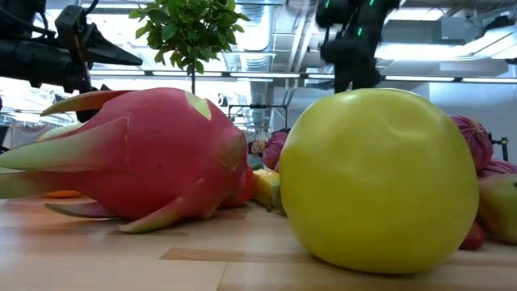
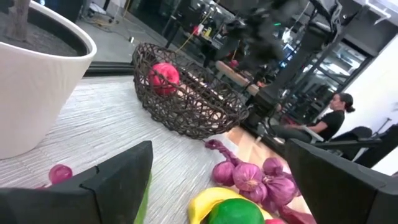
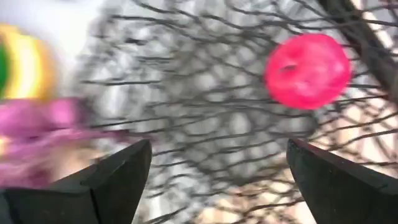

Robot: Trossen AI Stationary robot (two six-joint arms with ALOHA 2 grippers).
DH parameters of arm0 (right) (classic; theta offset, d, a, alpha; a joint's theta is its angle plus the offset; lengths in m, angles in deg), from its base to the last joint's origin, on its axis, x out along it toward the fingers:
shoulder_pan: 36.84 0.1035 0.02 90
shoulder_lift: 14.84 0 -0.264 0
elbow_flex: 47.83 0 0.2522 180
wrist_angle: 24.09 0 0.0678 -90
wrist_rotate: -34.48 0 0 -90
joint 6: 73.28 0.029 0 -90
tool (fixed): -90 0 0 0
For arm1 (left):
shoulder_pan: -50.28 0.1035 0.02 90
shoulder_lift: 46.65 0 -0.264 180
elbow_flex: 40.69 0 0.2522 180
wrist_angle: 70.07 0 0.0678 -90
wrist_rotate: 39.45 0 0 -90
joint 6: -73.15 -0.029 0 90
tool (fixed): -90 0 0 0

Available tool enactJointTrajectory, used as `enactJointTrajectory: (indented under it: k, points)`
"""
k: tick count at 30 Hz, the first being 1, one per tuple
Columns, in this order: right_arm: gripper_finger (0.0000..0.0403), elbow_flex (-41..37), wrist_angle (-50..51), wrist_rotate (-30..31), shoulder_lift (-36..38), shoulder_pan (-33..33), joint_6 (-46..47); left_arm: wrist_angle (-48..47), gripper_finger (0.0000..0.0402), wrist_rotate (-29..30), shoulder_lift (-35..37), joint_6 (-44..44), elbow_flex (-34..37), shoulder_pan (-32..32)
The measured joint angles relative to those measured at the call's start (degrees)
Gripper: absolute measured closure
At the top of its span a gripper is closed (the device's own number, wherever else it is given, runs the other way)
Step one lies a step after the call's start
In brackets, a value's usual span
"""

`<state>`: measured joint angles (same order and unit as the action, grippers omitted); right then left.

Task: Build produce basket
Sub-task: Put the pear into the wire basket

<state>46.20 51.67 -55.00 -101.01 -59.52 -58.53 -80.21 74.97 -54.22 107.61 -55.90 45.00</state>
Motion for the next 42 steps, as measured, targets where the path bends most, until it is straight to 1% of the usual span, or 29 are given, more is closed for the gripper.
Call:
enactJointTrajectory:
  k: [4,7,10,12,14,16,19,21,23,25,27,29,31,35,38,42]
  points:
    - [0.0011,0.0,-0.1,0.5,3.9,9.8,6.5,0.0,0.0047,0.0,0.0,0.1,0.0,0.0]
    - [0.0014,0.0,-1.7,4.3,4.5,17.9,10.5,-0.1,0.0047,0.0,0.0,0.1,0.0,0.0]
    - [0.0014,0.0,-4.3,7.0,3.2,24.8,12.5,-1.3,0.0047,-0.3,0.0,0.4,0.0,0.0]
    - [0.0014,0.0,-7.4,9.0,1.6,28.2,14.7,-1.8,0.0047,-1.9,-0.1,-0.1,0.0,0.0]
    - [0.0014,0.0,-11.3,9.7,-0.2,30.8,15.1,-1.9,0.0047,-3.1,-0.3,-0.9,0.0,0.0]
    - [0.0014,0.0,-13.9,9.8,-2.6,31.8,12.6,-1.9,0.0047,-2.9,-0.3,-1.0,0.0,0.0]
    - [0.0014,-0.1,-17.2,9.8,-6.1,30.5,9.0,-1.9,0.0047,-2.3,-0.3,-0.9,0.0,0.0]
    - [0.0014,-0.1,-19.7,9.4,-7.9,28.6,8.9,-2.0,0.0047,-2.6,-0.3,-0.9,0.0,0.0]
    - [0.0014,-0.1,-20.9,7.5,-9.2,26.5,7.4,-2.0,0.0047,-3.0,-0.5,-0.9,0.0,0.0]
    - [0.0014,-0.1,-24.7,5.5,-10.3,24.6,4.1,-2.1,0.0047,-3.1,-0.6,-1.4,0.0,0.0]
    - [0.0014,0.6,-26.3,3.9,-11.4,22.6,0.9,-2.0,0.0047,-2.2,-1.0,-2.1,0.0,0.0]
    - [0.0014,2.2,-26.4,2.4,-12.3,20.5,-1.2,-2.0,0.0047,-0.2,-1.1,-2.2,0.0,0.1]
    - [0.0014,3.8,-26.7,2.4,-13.0,18.9,-3.0,-1.8,0.0047,1.9,-1.3,-1.8,0.0,0.1]
    - [0.0014,5.5,-26.3,2.4,-13.6,17.1,-8.8,-1.8,0.0047,1.8,-1.6,-2.9,0.0,0.1]
    - [0.0014,6.5,-26.2,2.0,-13.5,15.7,-11.8,-1.8,0.0047,3.1,-1.8,-3.0,0.0,0.1]
    - [0.0014,8.9,-24.1,2.3,-13.5,12.7,-11.4,-1.8,0.0047,4.3,-1.8,1.9,0.0,0.1]
